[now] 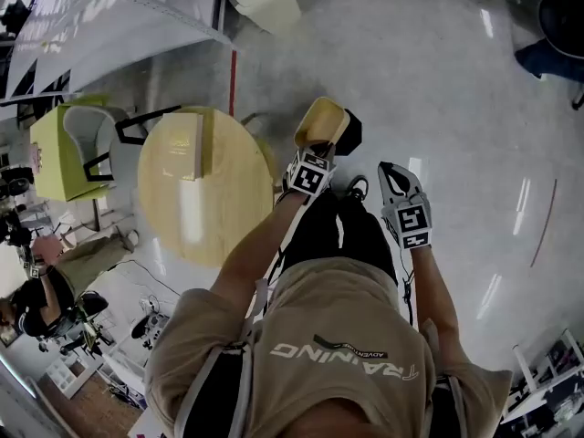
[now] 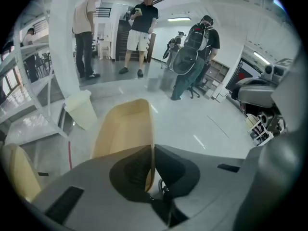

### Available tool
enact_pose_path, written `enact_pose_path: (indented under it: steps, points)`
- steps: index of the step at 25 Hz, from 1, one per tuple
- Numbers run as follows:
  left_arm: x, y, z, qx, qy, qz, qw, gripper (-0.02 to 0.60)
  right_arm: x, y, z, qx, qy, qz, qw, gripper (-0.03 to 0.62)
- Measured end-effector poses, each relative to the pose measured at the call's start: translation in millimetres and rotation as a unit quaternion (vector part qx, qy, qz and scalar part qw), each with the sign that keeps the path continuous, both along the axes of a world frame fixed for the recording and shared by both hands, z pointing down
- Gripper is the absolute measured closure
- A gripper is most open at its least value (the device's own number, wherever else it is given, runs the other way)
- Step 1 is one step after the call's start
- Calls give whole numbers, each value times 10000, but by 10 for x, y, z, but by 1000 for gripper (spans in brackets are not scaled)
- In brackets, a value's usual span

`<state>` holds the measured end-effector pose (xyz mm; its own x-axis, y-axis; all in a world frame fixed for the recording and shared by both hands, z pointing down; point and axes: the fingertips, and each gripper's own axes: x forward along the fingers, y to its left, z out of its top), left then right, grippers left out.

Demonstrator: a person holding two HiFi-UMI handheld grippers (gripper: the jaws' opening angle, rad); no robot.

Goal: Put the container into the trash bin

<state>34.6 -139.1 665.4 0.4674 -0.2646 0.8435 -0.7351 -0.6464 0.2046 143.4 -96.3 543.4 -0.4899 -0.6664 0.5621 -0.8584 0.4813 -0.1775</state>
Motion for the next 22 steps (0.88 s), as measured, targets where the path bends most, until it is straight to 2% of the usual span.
enact_pose_path:
  steps: [6,12,22]
  points:
    - [44,-10,694,-317,-118,23,9994,561,-109,-174,697,-223,-39,-180,9996,595]
    - [174,10,1418,-648,-170,53,9977,561,-86,-303,1343,-400,-122,-155,9990,595]
    - [335,92,2715,-1164,-270,0,9928,561,61,-189,2583,-1014,-285,-21,9944,595]
